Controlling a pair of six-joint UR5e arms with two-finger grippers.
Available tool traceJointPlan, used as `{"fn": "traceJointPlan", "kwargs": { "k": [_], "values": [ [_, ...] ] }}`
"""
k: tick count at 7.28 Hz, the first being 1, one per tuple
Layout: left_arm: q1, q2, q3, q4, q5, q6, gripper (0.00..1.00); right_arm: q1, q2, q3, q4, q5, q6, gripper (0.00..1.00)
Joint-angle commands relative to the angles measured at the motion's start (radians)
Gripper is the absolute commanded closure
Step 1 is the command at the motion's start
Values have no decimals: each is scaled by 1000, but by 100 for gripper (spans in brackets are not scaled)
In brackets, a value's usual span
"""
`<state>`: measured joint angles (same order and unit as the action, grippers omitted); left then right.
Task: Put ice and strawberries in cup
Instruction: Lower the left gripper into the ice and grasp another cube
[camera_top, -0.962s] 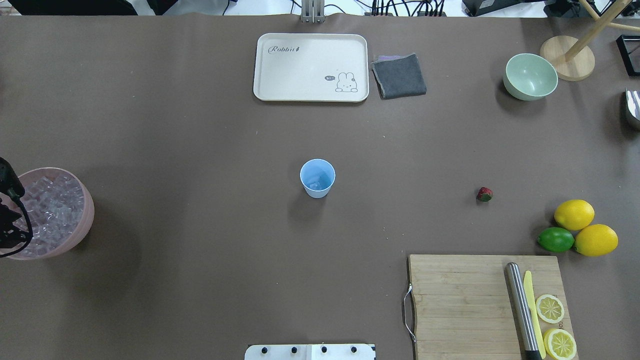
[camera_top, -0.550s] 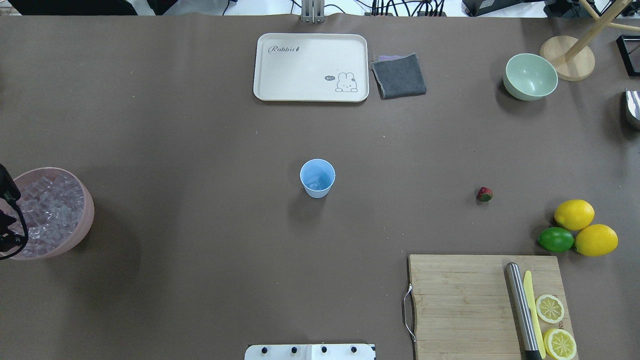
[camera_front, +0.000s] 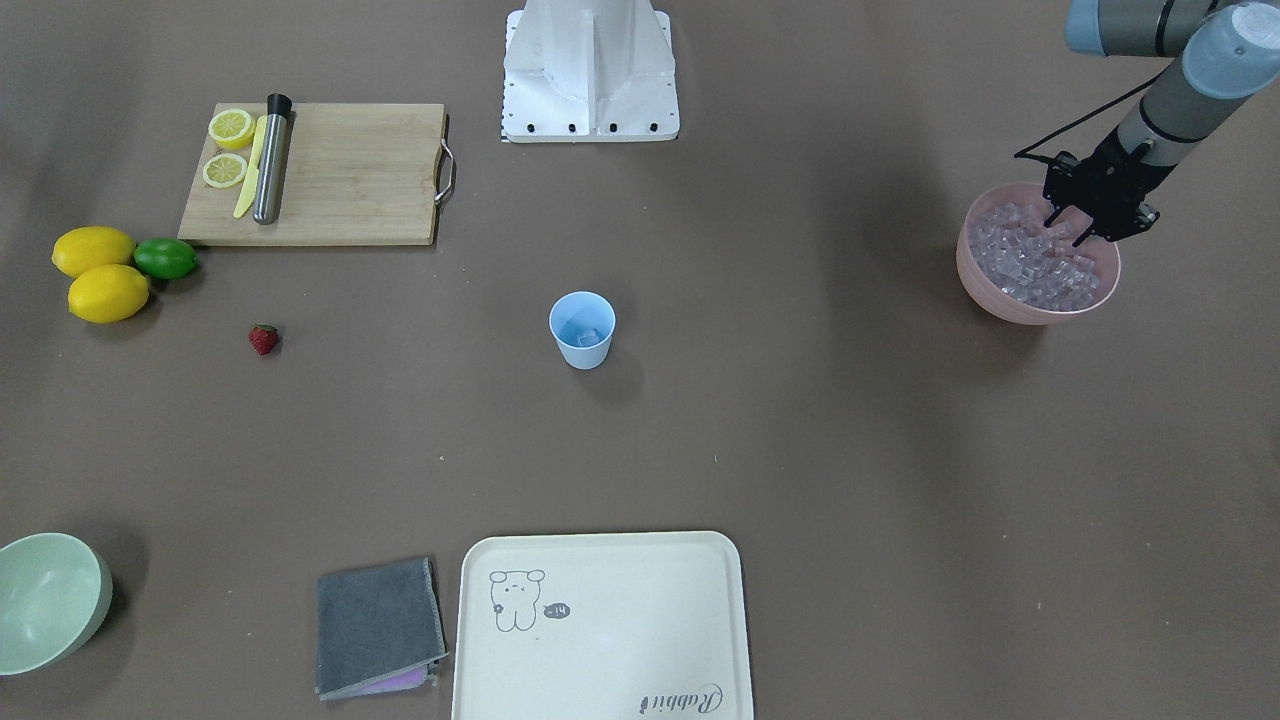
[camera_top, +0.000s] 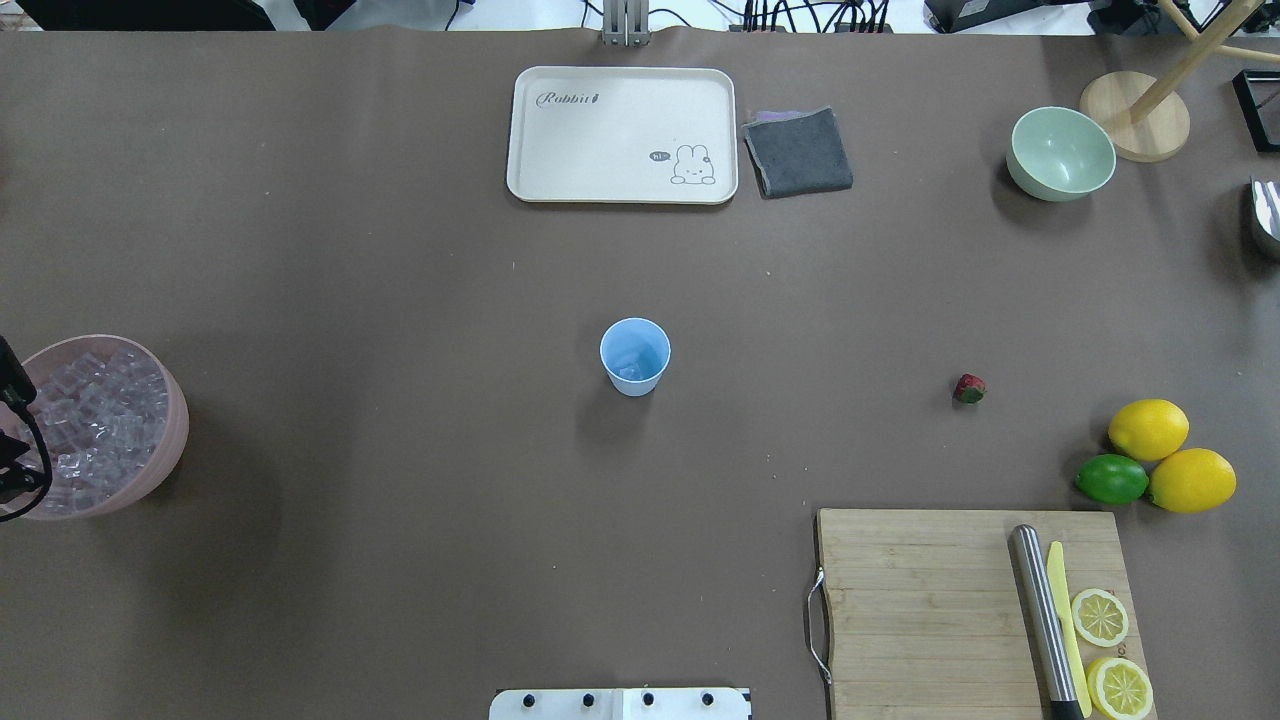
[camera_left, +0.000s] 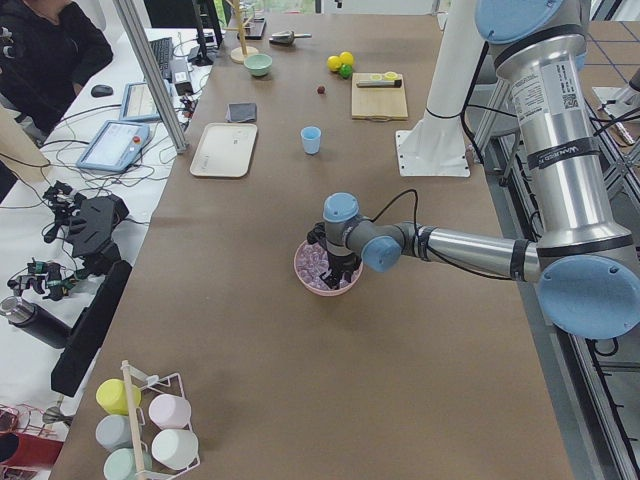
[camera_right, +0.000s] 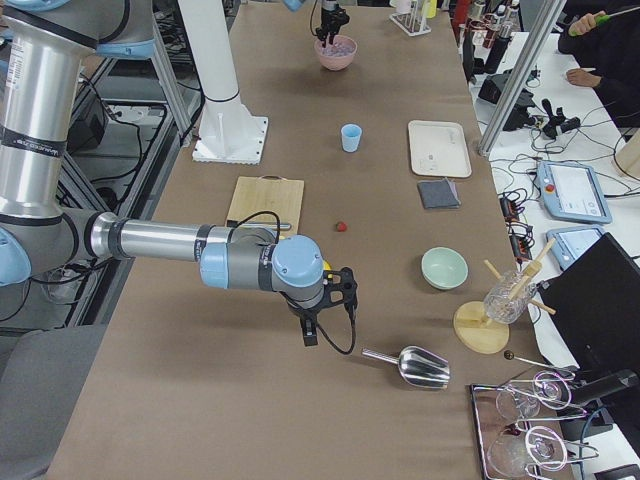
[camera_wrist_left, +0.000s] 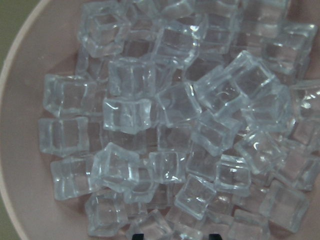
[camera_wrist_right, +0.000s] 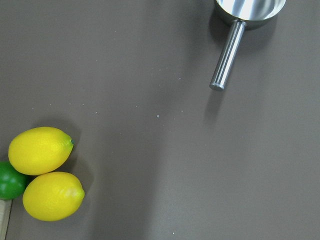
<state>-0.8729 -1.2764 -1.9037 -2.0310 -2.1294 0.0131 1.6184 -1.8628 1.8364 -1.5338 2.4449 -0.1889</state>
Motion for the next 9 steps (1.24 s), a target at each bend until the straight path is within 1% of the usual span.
{"fn": "traceJointPlan", "kwargs": {
  "k": [1,3,4,5,7,8,9],
  "values": [
    [0,-3,-5,0,-35,-2,100,0,-3,1,0,0,0,0],
    [-1,-1,-18,3,-40,-2,100,0,-1,-5,0,-1,0,0],
    [-12,-1,-44,8,-41,-2,100,0,-1,-6,0,-3,0,0],
    [-29,0,-78,21,-41,-1,100,0,-3,-6,0,-1,0,0],
    [-75,-18,-90,28,-44,-1,100,0,-4,-8,0,-3,0,0],
    [-89,-61,-77,50,-69,-4,100,0,-3,-8,0,-3,0,0],
    [-116,-178,-78,187,-69,-8,100,0,-1,-9,0,-4,0,0]
  ]
}}
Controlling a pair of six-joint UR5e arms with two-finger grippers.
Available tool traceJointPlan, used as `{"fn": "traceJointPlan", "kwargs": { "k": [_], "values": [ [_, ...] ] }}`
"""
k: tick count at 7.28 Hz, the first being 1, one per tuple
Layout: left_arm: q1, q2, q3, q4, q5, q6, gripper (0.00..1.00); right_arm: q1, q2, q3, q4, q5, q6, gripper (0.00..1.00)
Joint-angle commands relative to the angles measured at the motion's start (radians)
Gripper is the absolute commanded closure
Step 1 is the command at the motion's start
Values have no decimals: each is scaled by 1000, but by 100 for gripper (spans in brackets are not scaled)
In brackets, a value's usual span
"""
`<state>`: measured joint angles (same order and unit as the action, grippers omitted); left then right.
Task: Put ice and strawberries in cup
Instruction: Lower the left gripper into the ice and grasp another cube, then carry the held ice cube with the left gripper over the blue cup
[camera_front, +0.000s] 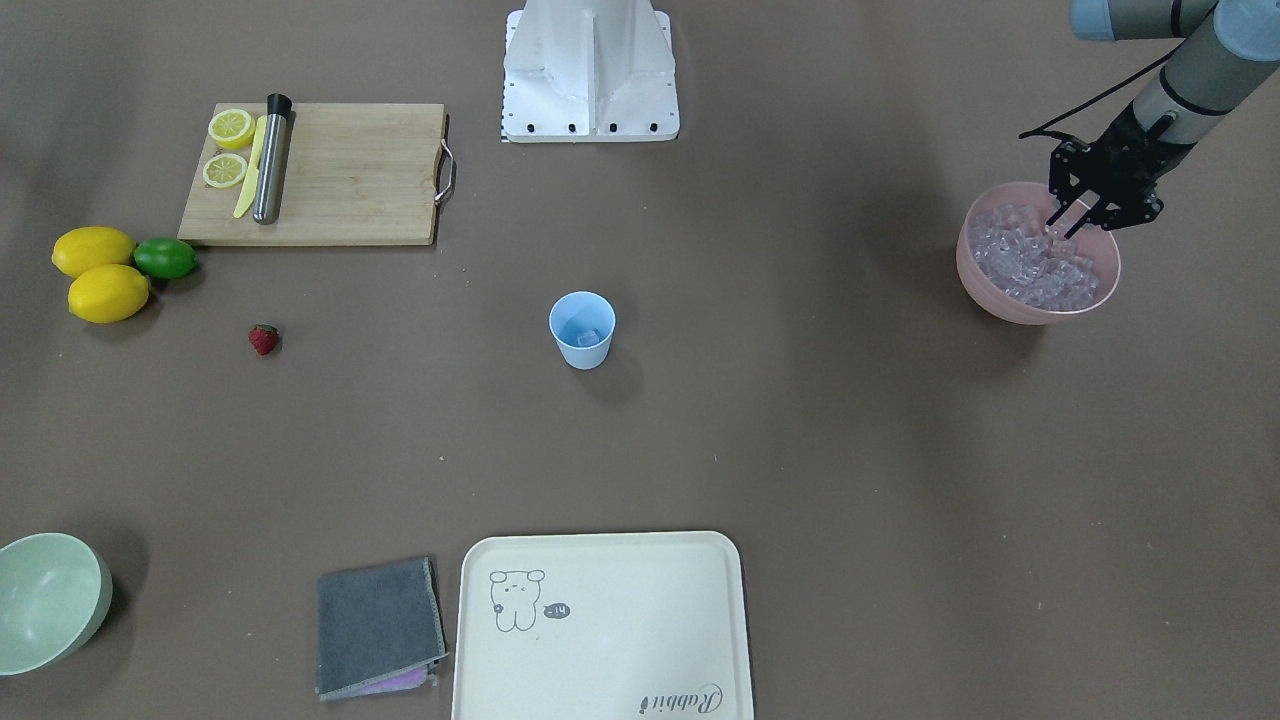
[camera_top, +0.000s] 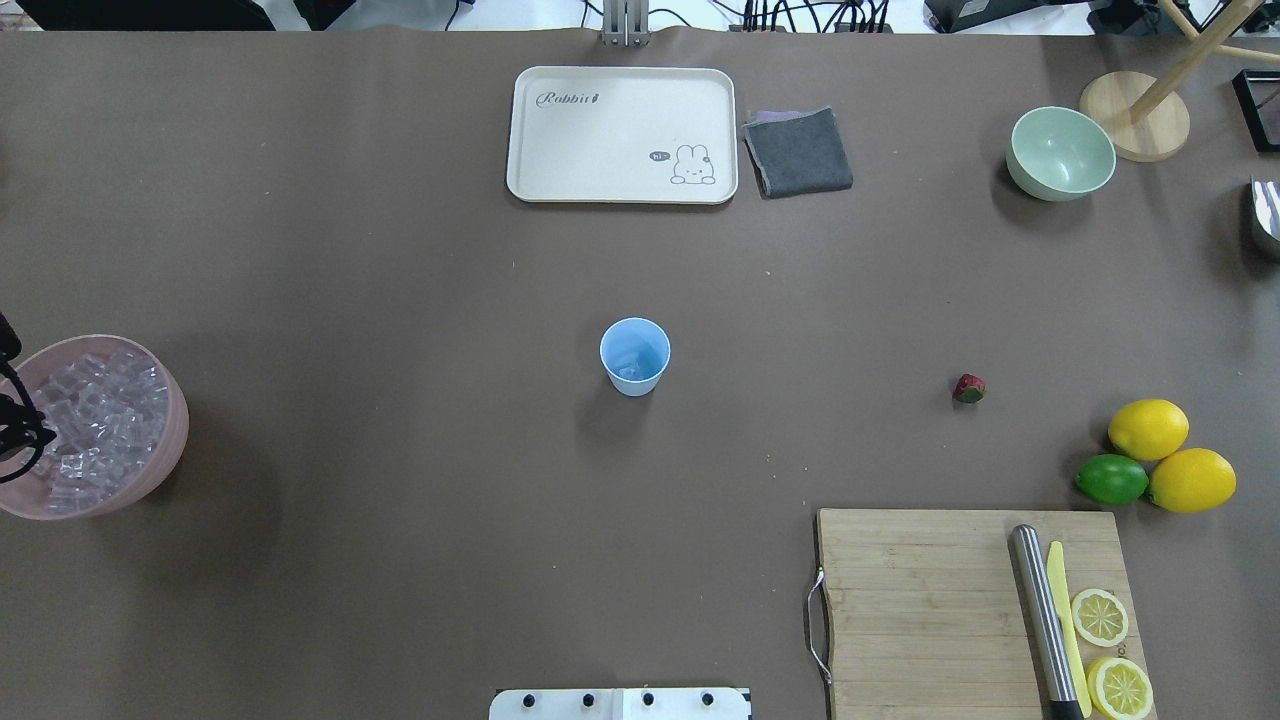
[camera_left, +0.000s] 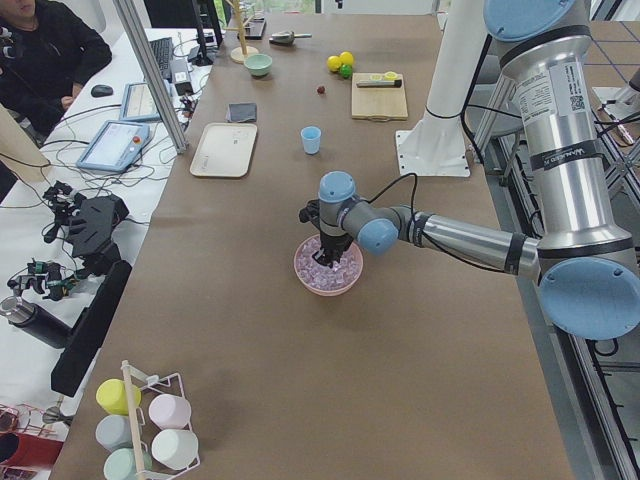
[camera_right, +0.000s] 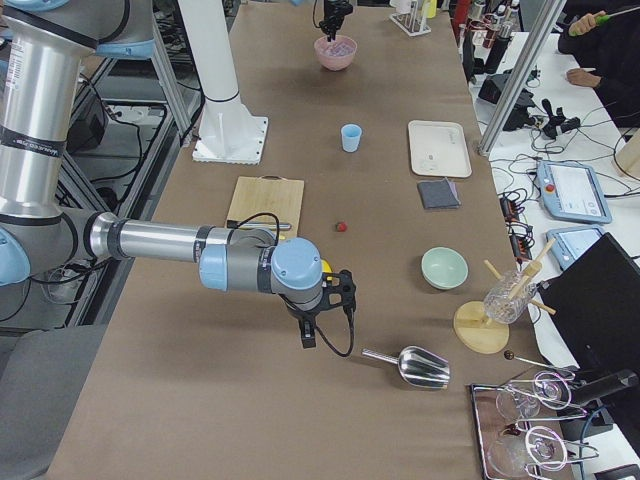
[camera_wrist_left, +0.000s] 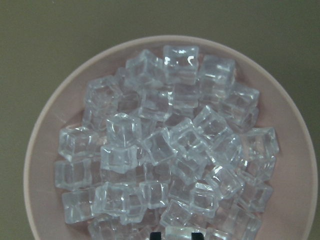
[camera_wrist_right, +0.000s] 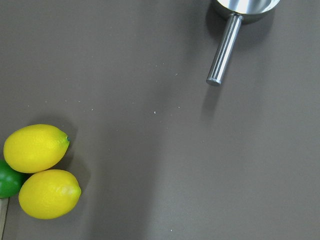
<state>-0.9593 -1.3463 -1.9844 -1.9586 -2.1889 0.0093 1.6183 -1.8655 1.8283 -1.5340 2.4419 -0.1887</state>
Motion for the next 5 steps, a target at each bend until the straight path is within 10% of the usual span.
{"fn": "traceJointPlan", "kwargs": {
  "k": [1,5],
  "values": [
    [-27,-243,7,221,-9,-105,100,0,2,-3,-2,0,0,0],
    [288,-814,253,282,147,-699,100,-2,5,-32,-2,0,-2,0]
  ]
}}
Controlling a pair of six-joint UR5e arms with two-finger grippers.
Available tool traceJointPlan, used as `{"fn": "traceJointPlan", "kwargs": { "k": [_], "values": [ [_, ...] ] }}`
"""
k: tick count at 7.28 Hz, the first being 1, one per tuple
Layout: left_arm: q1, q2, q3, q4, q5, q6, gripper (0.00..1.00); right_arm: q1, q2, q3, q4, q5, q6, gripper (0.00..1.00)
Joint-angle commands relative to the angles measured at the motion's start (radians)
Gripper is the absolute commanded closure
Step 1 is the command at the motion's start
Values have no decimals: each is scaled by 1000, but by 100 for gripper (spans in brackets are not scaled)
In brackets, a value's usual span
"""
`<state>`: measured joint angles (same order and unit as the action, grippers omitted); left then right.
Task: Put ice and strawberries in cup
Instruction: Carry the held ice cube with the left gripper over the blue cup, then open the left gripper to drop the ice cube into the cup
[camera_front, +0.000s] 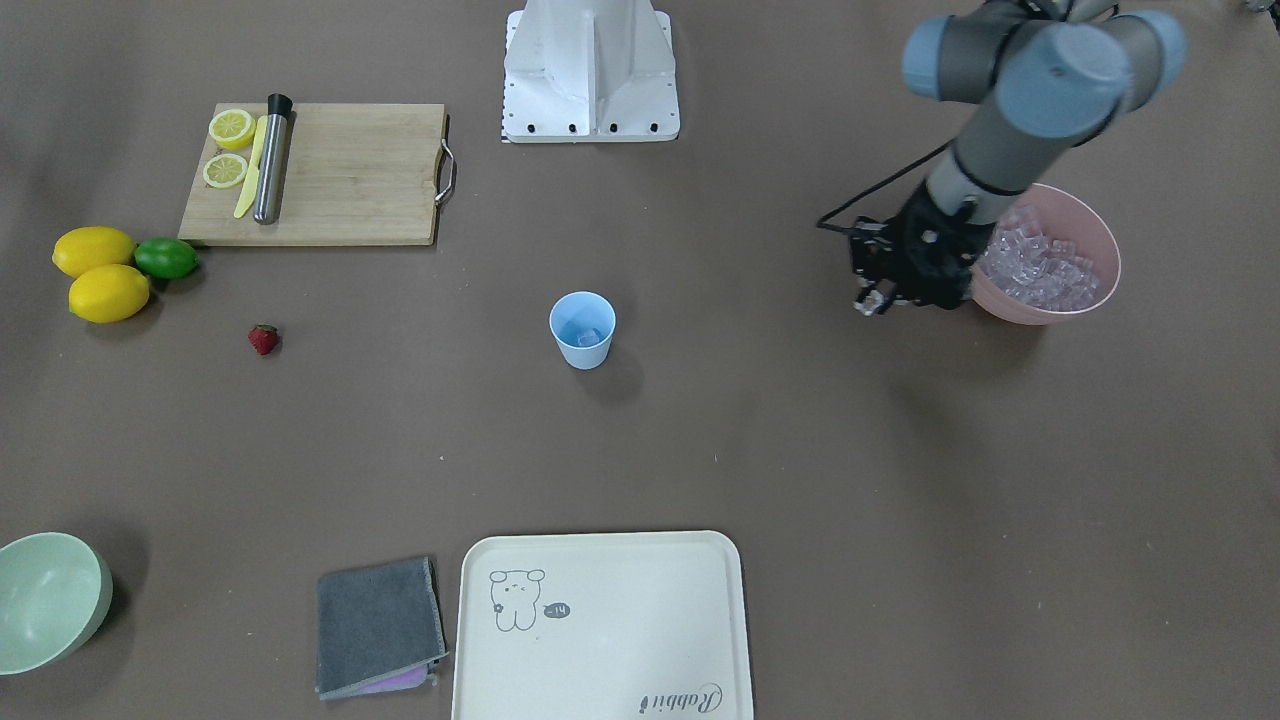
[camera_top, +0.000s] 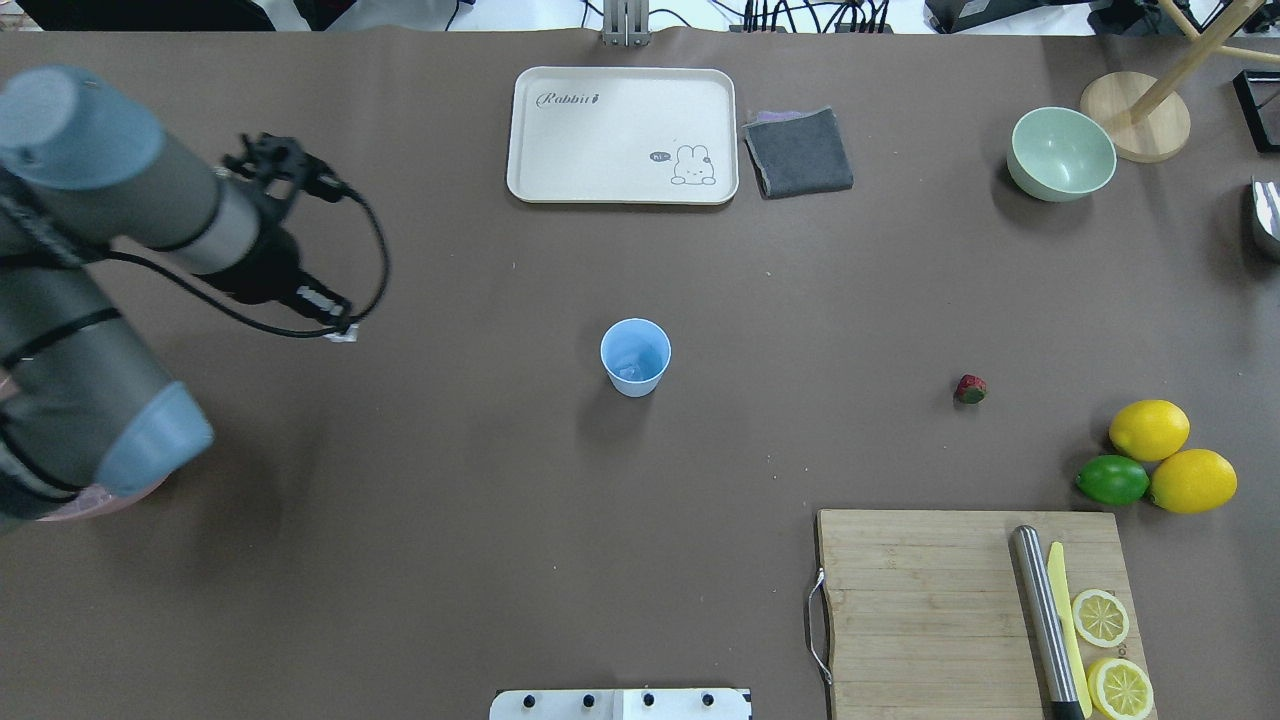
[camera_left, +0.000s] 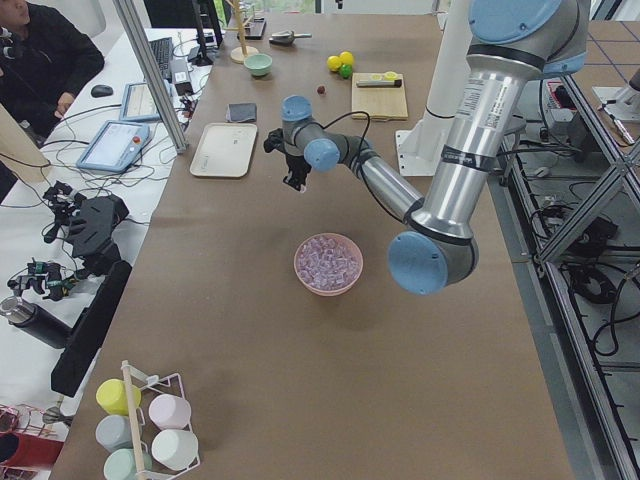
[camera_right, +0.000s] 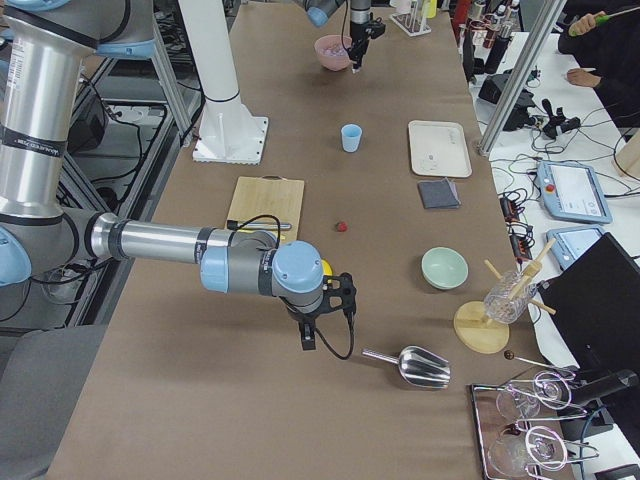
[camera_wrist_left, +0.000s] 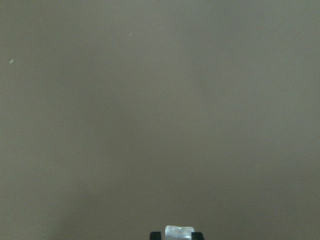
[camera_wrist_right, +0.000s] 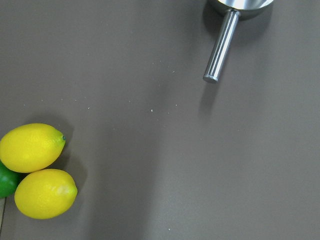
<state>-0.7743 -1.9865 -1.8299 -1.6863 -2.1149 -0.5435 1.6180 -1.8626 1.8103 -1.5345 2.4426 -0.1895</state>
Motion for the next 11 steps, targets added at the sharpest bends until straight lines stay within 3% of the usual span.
{"fn": "traceJointPlan", "kwargs": {
  "k": [1,3,5,9,10,11],
  "values": [
    [125,-246,118,72,79,-197,100,-1,3,-17,-1,0,-1,0],
    [145,-345,136,138,82,-223,100,-1,8,-22,-3,1,-1,0],
    [179,-499,263,139,124,-298,100,-1,6,-23,-3,4,-2,0],
    [199,-531,362,79,167,-306,100,-1,6,-23,-3,6,-2,0],
    [204,-528,379,59,168,-308,25,-1,5,-25,-3,9,-2,0],
    [219,-522,379,41,197,-308,9,-1,2,-25,-3,13,-4,0]
  ]
}}
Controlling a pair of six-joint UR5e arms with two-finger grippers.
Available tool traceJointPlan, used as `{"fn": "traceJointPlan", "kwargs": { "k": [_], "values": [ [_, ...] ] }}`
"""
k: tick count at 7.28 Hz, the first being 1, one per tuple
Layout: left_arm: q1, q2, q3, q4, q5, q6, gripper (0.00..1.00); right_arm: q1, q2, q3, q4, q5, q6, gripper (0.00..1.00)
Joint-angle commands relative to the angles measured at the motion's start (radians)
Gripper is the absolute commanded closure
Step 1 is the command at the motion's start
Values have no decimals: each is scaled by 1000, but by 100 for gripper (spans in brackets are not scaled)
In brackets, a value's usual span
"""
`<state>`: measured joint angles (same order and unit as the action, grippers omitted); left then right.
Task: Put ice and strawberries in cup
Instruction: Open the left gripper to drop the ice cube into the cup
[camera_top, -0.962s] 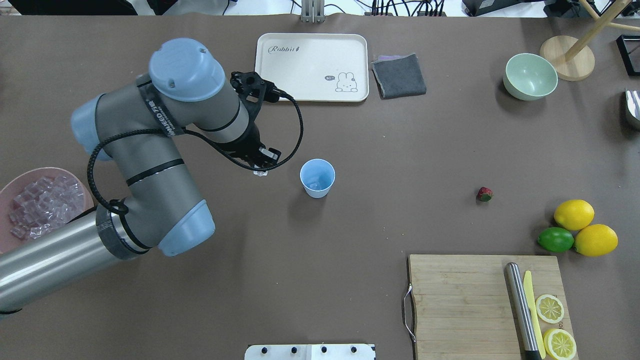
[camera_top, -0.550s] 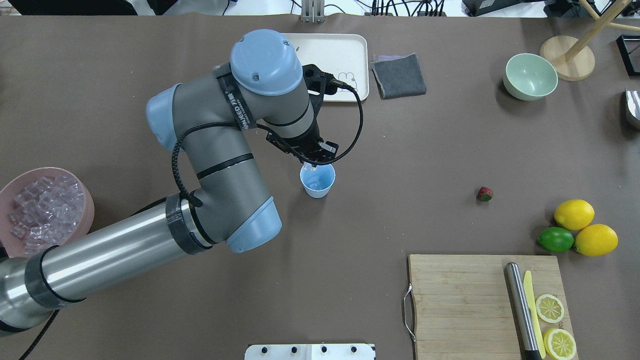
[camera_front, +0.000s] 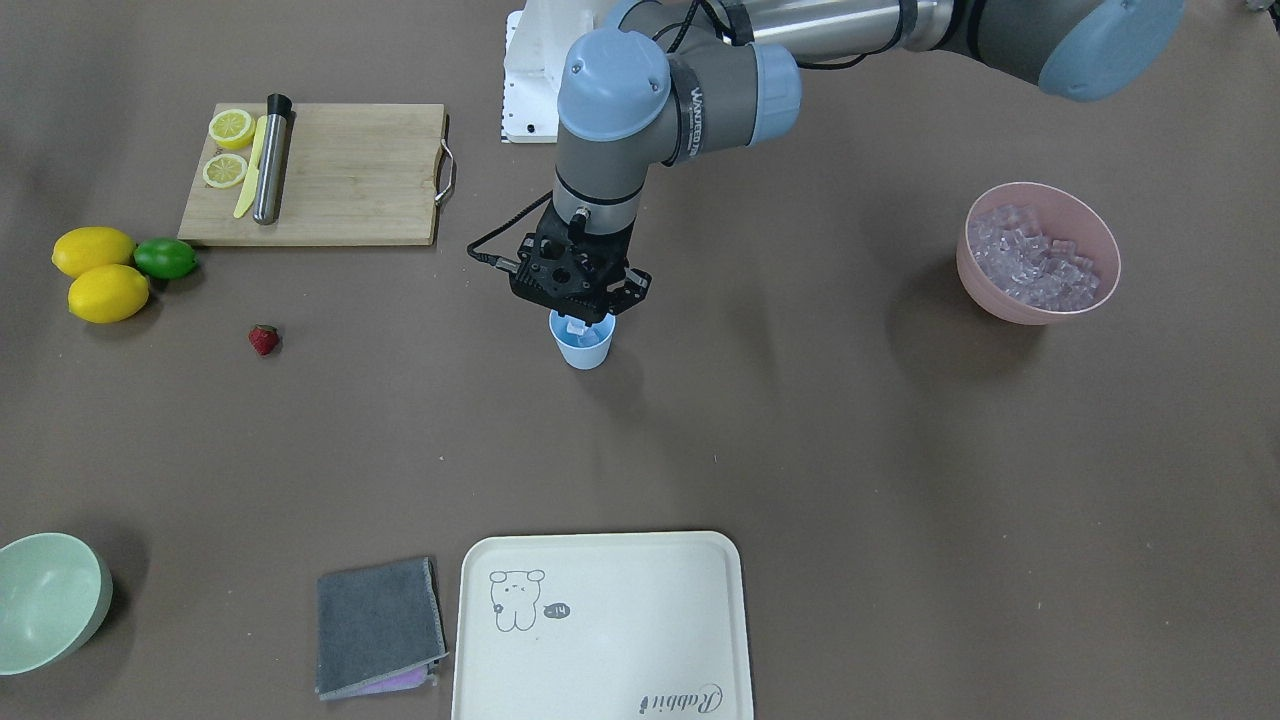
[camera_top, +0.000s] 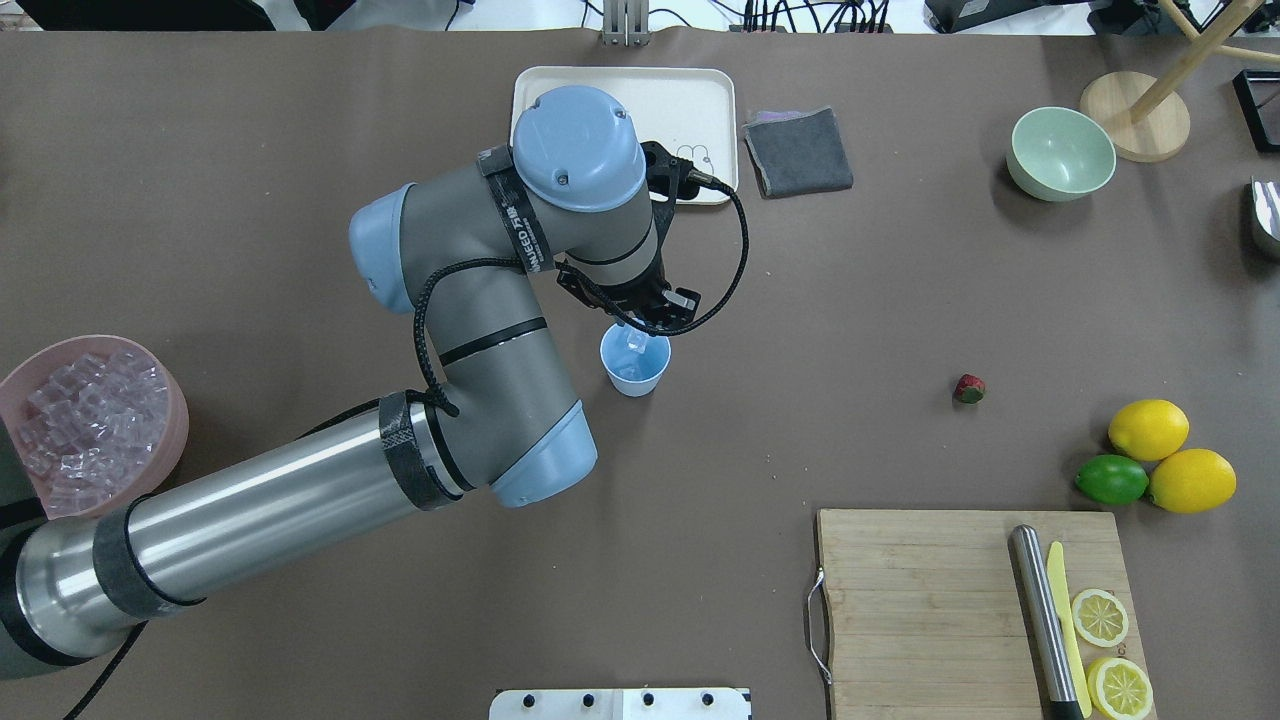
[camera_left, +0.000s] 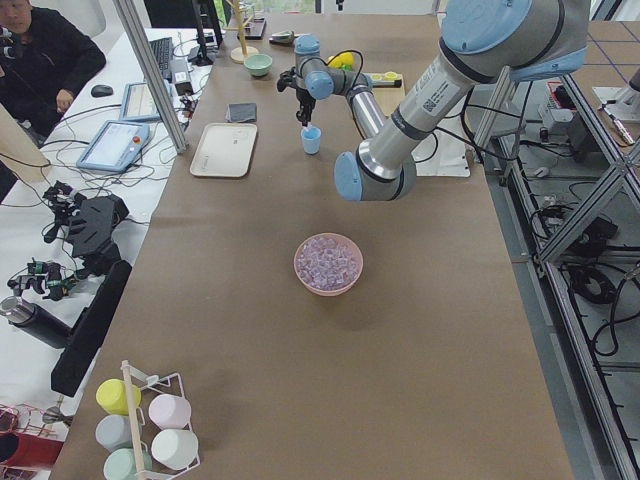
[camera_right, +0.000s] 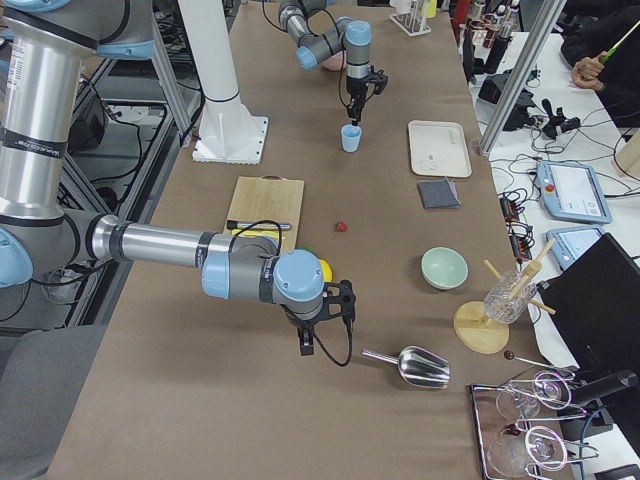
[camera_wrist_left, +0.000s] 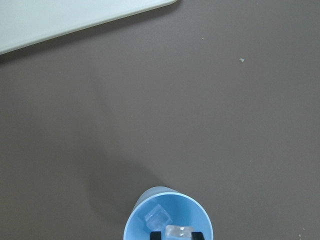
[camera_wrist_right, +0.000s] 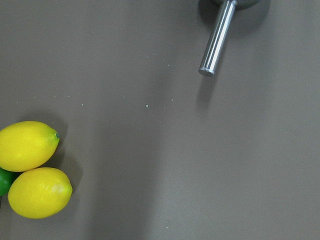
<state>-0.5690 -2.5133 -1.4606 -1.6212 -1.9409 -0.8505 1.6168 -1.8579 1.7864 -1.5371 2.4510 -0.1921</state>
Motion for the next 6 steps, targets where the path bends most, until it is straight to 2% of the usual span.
{"fn": "traceJointPlan", "kwargs": {
  "k": [1,2,4,5,6],
  "values": [
    [18,5,3,-25,43,-7,4,0,-3,-1,0,5,-1,0],
    [12,7,-21,-16,46,-19,3,0,-3,-1,0,5,-1,0],
    [-41,142,-160,-3,34,20,3,1,-10,1,2,5,-1,0],
    [-75,210,-208,-3,30,141,3,2,-12,1,2,5,-1,0],
    [-118,262,-217,-8,-36,234,3,0,-11,1,3,3,-1,0]
  ]
}}
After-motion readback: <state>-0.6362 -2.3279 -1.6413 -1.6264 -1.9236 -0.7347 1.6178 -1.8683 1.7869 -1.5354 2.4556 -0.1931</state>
